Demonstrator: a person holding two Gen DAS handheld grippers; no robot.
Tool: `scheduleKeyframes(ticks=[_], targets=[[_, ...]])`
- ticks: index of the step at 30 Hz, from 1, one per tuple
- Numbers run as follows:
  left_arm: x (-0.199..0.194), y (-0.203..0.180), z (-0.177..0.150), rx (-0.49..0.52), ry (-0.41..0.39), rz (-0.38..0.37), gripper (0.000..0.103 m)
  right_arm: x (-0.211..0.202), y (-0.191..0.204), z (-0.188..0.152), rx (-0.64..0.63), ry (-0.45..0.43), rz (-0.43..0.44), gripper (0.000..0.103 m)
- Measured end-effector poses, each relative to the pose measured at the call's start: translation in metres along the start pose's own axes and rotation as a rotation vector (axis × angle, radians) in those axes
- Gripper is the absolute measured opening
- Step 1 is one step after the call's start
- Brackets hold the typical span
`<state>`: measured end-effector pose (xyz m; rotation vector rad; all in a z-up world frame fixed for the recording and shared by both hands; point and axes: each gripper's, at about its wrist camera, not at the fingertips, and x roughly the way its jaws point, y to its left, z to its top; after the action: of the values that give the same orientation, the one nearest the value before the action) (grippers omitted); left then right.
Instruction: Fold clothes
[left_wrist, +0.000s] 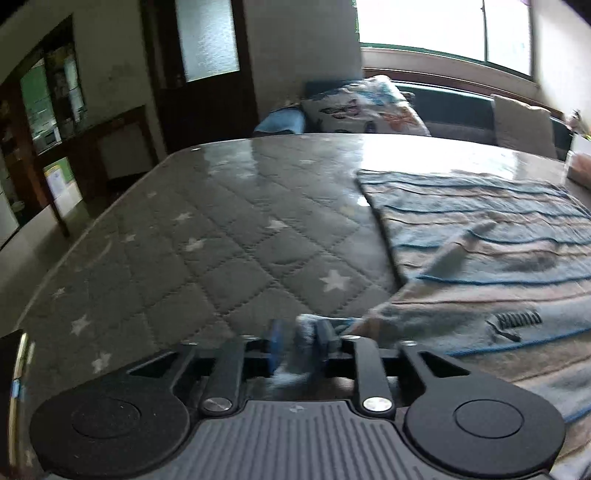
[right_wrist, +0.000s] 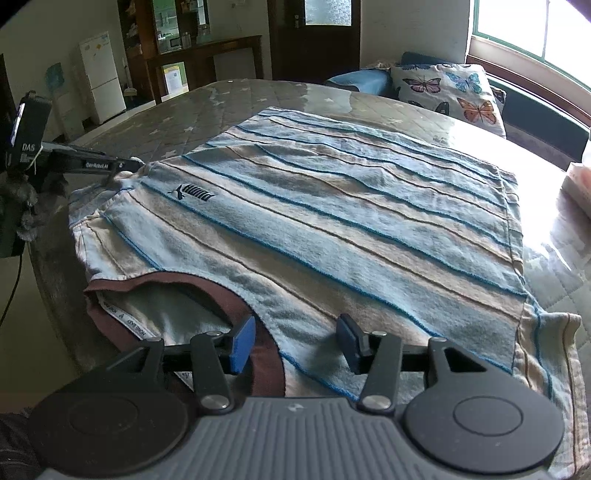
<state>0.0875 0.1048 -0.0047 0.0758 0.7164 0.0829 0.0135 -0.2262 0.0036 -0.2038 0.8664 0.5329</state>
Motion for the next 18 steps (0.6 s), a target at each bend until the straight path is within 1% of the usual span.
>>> scheduleKeyframes(ticks=[1,2,3,4,5,6,11,13,16,18], targets=[[-0.003,0.004,-0.001,-0.001,0.002,0.021,0.032,0.0,0.0,0.0,-0.004,0.001,-0.001,0.05],[-0.005,0.007,-0.001,-0.002,0.005,0.043,0.035,0.0,0.001,0.001,-0.009,0.002,-0.003,0.05],[-0.008,0.011,-0.002,-0.004,0.007,0.063,0.04,0.0,0.002,0.001,-0.014,0.003,-0.005,0.05],[-0.013,0.015,-0.004,-0.009,0.006,0.07,0.048,-0.001,0.003,0.002,-0.017,0.002,-0.005,0.05],[-0.019,0.017,-0.007,-0.011,0.003,0.066,0.053,-0.001,0.004,0.002,-0.021,-0.001,-0.003,0.05],[-0.026,0.018,-0.01,-0.012,0.0,0.061,0.055,-0.001,0.006,0.002,-0.024,-0.003,-0.002,0.05],[-0.051,0.006,-0.028,0.032,-0.008,0.007,0.076,-0.002,0.013,0.005,-0.039,-0.021,0.004,0.051],[-0.056,-0.001,-0.036,0.051,-0.008,-0.01,0.078,-0.002,0.016,0.006,-0.044,-0.029,0.01,0.051],[-0.056,-0.009,-0.048,0.085,0.001,0.011,0.08,-0.001,0.02,0.005,-0.052,-0.027,0.013,0.051],[-0.056,-0.011,-0.054,0.099,-0.002,0.033,0.083,-0.001,0.023,0.003,-0.056,-0.022,0.013,0.051]])
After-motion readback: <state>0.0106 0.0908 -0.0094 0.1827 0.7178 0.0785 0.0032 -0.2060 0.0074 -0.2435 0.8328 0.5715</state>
